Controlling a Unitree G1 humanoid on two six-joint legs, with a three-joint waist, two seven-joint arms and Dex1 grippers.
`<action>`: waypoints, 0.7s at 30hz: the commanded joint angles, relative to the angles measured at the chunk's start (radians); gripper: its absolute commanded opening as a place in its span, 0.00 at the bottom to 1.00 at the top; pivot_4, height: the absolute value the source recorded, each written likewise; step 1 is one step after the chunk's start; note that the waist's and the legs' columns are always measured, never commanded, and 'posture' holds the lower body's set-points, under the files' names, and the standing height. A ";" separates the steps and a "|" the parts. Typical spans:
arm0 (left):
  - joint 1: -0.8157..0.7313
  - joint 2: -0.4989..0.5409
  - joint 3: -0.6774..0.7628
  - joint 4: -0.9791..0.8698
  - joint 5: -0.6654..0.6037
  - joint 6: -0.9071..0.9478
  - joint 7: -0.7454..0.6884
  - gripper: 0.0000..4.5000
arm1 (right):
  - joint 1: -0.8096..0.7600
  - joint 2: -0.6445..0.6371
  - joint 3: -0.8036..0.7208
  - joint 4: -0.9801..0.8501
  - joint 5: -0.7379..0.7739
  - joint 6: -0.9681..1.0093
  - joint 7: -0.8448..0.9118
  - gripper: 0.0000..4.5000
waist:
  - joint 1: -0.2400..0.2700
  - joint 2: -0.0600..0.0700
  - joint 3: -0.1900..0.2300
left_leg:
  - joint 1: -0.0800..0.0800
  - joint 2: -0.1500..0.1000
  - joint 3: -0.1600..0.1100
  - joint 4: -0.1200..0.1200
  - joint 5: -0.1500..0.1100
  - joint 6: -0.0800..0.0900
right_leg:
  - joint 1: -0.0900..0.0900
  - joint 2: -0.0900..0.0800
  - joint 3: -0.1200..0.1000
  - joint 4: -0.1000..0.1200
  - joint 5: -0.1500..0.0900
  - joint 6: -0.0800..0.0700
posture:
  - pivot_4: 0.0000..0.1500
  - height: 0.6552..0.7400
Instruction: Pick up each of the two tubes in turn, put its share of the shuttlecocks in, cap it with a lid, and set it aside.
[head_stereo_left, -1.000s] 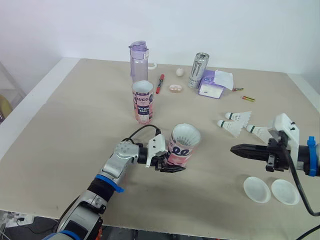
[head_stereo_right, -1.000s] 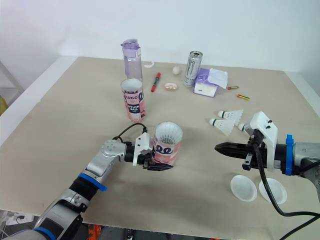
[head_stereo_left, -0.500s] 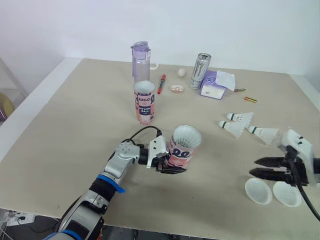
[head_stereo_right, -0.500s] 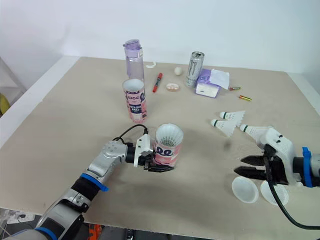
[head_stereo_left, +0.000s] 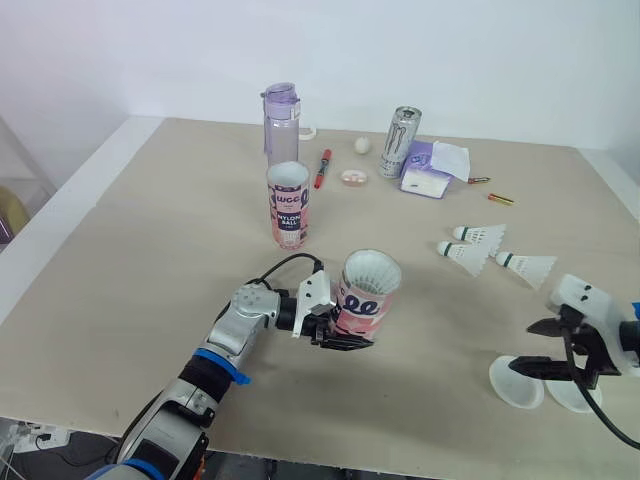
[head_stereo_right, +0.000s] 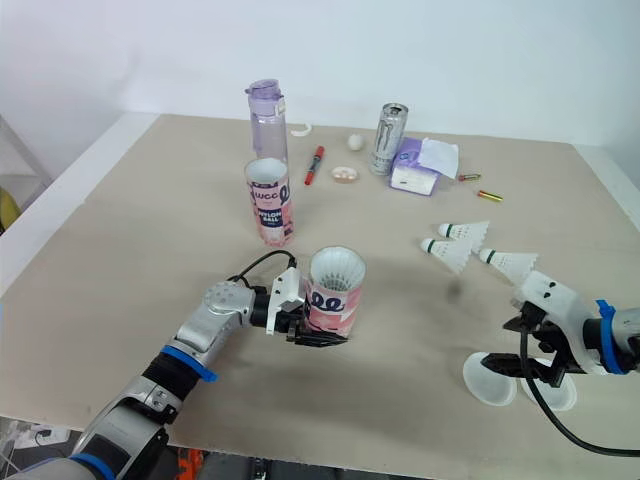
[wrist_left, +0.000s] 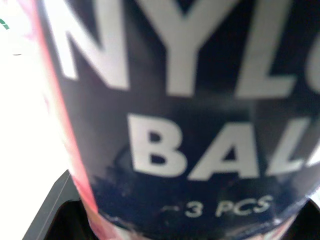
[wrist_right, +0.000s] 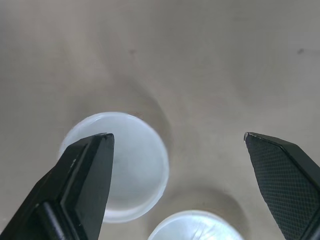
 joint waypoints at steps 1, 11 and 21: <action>0.014 -0.002 -0.020 0.001 0.006 0.016 -0.018 0.68 | -0.022 -0.024 0.029 0.012 -0.025 -0.020 0.005 0.99 | 0.000 0.000 0.000 | 0.000 0.000 0.000 0.000 0.000 0.000 | 0.000 0.000 0.000 0.000 0.000 0.000 | 1.00 1.00; 0.015 -0.001 -0.023 -0.003 0.015 0.013 -0.011 0.68 | 0.002 -0.008 0.063 0.007 -0.079 -0.103 -0.002 0.47 | 0.000 0.000 0.000 | 0.000 0.000 0.000 0.000 0.000 0.000 | 0.000 0.000 0.000 0.000 0.000 0.001 | 1.00 1.00; 0.007 -0.001 -0.029 0.010 0.029 0.004 -0.009 0.68 | 0.036 0.020 0.034 0.006 -0.092 -0.186 -0.011 0.01 | 0.000 0.000 0.000 | 0.001 0.000 0.000 0.000 0.000 0.000 | 0.001 0.000 0.000 0.000 0.001 0.001 | 1.00 1.00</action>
